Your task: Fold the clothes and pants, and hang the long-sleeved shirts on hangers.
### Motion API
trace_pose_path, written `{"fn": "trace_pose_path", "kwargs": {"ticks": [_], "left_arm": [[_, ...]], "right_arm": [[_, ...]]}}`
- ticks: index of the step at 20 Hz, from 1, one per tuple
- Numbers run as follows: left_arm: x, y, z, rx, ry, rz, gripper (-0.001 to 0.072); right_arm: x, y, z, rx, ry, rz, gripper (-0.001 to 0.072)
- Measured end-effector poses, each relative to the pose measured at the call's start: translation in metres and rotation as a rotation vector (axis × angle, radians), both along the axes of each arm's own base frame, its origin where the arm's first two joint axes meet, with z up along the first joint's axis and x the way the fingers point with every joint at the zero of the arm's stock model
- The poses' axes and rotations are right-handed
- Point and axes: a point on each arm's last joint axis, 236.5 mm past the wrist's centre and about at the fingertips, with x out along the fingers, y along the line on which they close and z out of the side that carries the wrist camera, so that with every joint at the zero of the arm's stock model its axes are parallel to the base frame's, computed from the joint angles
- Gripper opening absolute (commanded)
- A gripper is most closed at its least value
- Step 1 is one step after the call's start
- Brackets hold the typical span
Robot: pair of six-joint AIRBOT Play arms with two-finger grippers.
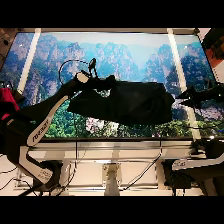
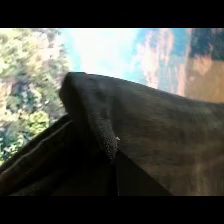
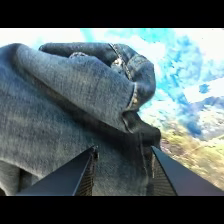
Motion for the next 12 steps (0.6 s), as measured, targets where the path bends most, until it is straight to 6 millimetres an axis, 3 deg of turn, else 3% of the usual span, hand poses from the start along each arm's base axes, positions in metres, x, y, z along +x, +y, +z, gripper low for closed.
{"fn": "trace_pose_path", "kwargs": {"ticks": [5,10,11,12], "left_arm": [[-0.03,-0.008,0.031,0.106,-0.156,-0.195,0.0022],[-0.066,0.01,0.04,0.362,-0.261,-0.374,0.0022],[-0.071,0.014,0.039,0.402,-0.267,-0.4,0.0022],[-0.075,0.018,0.038,0.435,-0.266,-0.417,0.0022]], "right_arm": [[0.012,0.016,-0.019,0.08,0.023,-0.021,0.0387],[0.026,0.031,-0.041,0.077,0.028,-0.017,0.0376],[0.03,0.032,-0.045,0.069,0.023,-0.019,0.0282],[0.034,0.033,-0.048,0.059,0.015,-0.021,0.005]]}}
